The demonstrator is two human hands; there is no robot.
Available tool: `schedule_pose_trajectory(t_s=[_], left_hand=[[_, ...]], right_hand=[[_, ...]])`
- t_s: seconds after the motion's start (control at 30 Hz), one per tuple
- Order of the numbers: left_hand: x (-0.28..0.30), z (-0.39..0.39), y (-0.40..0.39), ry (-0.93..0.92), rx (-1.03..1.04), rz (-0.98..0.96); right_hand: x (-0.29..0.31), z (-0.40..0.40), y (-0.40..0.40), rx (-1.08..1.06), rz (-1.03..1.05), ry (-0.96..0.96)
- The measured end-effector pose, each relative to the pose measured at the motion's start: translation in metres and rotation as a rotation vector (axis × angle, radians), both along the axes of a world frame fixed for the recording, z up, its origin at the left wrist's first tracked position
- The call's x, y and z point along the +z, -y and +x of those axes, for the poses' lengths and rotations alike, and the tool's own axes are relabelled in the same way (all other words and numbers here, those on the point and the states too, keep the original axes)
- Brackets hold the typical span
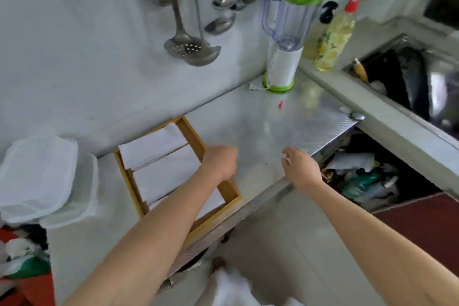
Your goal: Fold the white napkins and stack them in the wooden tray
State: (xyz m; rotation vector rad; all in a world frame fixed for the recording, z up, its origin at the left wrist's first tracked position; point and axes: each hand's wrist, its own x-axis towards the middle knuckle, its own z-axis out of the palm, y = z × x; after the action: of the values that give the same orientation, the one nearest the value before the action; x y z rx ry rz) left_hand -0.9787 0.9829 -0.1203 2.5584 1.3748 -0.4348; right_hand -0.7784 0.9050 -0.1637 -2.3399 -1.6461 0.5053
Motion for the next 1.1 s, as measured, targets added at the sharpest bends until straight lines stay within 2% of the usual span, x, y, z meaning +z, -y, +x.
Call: schedule_pose_trajectory(t_s=[0.2,0.47,0.77,0.9,1.1], left_hand=[[0.012,0.182,0.091,-0.051,-0.309,-0.025],[0.03,0.423,0.319,0.024,-0.809,-0.04],[0.028,0.595,0.548,0.055,-1.319,-0.034],[0.025,0.657,0.628,0.034,-1.528,-0.03],[0.029,0.76,0.72,0.05,-1.753,-0.081]], right_hand=[[0.018,0.156,0.181,-0.405,0.02,0.087],[0.045,0.302,0.466,-0.961,0.091,0.15],[0.046,0.353,0.717,-1.487,0.045,0.133],[0.04,0.369,0.793,-1.714,-0.03,0.122],[0.044,0.403,0.869,-1.917,-0.102,0.096]])
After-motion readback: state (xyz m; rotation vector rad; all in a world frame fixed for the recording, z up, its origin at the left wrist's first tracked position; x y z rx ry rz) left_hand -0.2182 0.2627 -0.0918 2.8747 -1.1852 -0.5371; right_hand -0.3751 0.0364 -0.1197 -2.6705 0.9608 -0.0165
